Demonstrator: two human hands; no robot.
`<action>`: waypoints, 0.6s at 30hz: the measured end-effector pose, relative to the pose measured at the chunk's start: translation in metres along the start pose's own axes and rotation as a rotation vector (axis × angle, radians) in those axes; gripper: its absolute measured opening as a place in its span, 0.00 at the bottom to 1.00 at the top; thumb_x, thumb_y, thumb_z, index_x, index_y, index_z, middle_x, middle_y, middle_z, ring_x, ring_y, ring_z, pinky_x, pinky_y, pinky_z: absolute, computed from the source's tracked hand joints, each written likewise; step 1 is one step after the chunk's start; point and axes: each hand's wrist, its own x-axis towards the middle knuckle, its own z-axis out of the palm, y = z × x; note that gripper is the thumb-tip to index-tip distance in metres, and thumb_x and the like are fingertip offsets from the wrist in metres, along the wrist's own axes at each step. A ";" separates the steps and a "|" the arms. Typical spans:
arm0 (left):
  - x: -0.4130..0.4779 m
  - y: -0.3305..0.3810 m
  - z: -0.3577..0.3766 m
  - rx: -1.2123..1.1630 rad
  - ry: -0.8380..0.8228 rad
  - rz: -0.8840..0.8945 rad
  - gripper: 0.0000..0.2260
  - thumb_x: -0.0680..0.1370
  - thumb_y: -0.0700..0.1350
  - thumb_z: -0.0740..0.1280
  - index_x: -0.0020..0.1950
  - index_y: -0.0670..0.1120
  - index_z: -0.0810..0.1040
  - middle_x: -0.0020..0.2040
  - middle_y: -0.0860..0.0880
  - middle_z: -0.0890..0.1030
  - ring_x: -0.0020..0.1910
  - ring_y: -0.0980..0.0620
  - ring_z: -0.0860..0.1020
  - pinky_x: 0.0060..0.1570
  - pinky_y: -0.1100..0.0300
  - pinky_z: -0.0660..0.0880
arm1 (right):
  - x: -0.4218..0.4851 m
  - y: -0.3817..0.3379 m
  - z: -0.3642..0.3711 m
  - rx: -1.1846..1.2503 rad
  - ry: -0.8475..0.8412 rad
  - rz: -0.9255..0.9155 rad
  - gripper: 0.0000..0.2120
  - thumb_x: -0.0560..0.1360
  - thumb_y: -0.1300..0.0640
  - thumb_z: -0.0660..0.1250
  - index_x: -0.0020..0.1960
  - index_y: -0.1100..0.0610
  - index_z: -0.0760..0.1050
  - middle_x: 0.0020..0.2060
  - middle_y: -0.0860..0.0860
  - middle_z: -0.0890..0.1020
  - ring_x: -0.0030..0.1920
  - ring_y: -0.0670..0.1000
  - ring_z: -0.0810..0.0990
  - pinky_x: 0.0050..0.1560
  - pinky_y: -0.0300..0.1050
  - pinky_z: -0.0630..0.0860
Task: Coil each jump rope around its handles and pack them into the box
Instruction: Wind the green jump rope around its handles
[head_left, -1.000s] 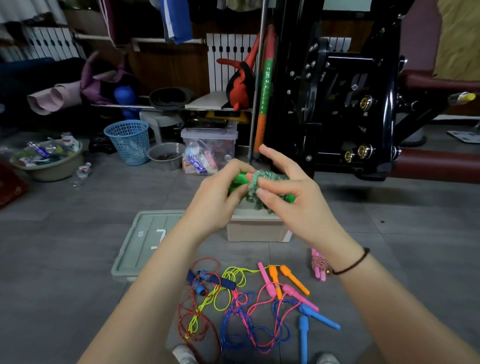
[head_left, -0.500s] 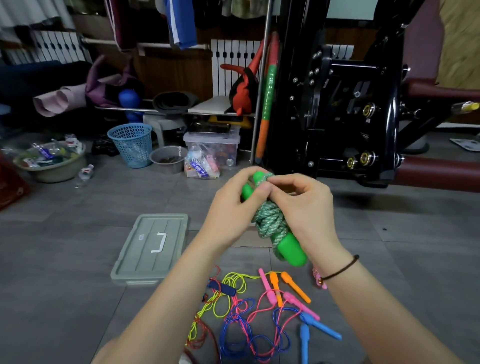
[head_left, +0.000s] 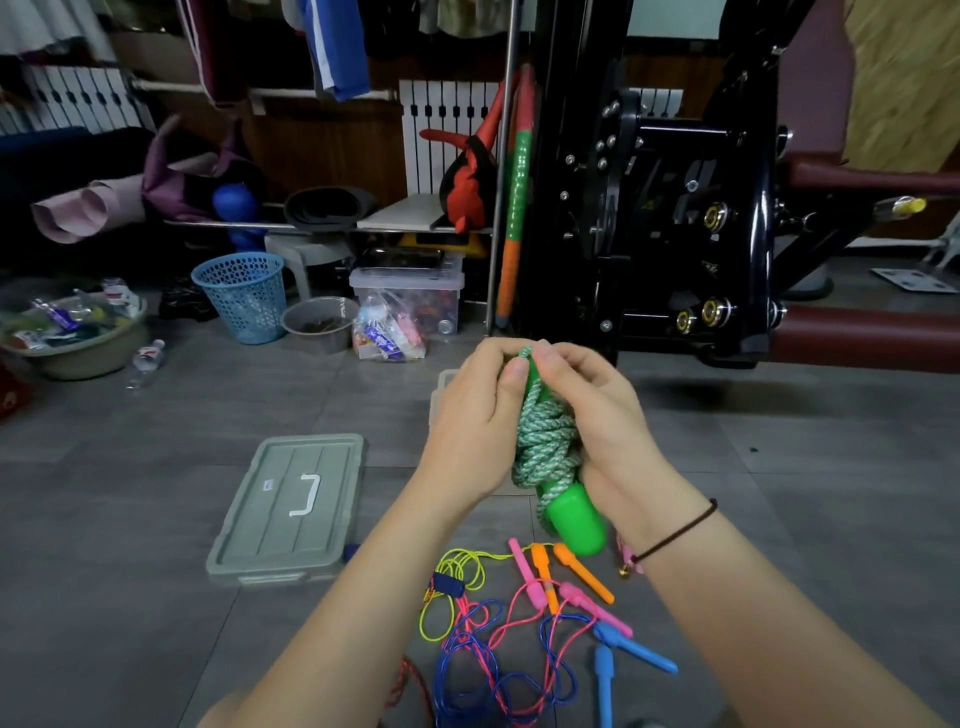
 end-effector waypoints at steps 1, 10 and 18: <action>-0.001 0.000 0.003 0.013 0.005 -0.009 0.07 0.82 0.45 0.55 0.53 0.53 0.71 0.48 0.58 0.77 0.49 0.59 0.74 0.48 0.69 0.66 | -0.001 -0.001 0.000 0.028 -0.033 0.057 0.16 0.63 0.51 0.77 0.44 0.57 0.76 0.38 0.56 0.79 0.43 0.56 0.77 0.51 0.54 0.73; -0.003 0.009 0.019 0.053 0.226 0.115 0.09 0.80 0.44 0.58 0.59 0.55 0.68 0.45 0.59 0.74 0.45 0.62 0.74 0.45 0.69 0.69 | -0.002 0.008 0.010 -0.374 0.000 -0.054 0.25 0.74 0.33 0.55 0.47 0.50 0.81 0.45 0.48 0.85 0.51 0.46 0.82 0.58 0.52 0.76; -0.002 0.016 0.014 0.164 0.323 0.285 0.06 0.77 0.44 0.61 0.52 0.52 0.74 0.43 0.64 0.75 0.43 0.70 0.72 0.45 0.78 0.65 | -0.008 -0.005 0.013 0.010 0.002 -0.102 0.15 0.74 0.47 0.62 0.40 0.58 0.78 0.38 0.54 0.79 0.44 0.52 0.79 0.50 0.52 0.75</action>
